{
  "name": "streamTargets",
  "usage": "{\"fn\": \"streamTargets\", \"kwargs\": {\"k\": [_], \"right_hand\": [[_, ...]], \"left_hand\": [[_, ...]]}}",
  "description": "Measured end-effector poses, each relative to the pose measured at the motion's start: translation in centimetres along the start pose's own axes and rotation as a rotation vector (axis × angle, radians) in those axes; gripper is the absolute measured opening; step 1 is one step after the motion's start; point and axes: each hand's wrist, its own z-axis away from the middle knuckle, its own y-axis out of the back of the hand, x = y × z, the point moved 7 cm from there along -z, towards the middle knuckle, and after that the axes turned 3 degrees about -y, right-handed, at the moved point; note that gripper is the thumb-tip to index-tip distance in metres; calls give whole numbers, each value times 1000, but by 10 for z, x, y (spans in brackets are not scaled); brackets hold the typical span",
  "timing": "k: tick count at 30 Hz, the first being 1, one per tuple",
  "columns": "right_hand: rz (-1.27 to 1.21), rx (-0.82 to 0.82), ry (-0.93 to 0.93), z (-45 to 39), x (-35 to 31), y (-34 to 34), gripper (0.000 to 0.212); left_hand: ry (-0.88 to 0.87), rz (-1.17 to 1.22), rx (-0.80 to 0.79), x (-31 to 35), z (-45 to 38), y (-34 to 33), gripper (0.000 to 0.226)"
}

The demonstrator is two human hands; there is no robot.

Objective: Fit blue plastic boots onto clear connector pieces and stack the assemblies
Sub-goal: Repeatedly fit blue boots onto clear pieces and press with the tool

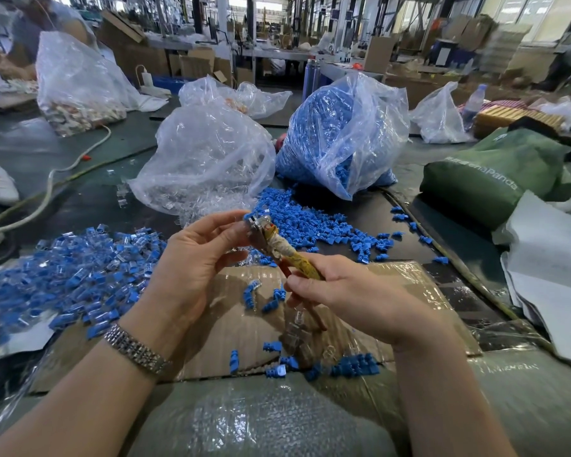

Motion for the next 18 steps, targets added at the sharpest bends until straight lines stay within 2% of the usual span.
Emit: {"fn": "streamTargets", "kwargs": {"k": [5,10,18], "right_hand": [[-14,-6,-27,2,0,1,34],[84,-2,-95,-5,0,4,31],[187,106,-119,-10,-3,3,36]], "left_hand": [[-23,-44,-36,1,1,-2,29],[-75,-157,-62,-2,3,-9,24],[-60,-192,-34,-5,4,-6,23]]}}
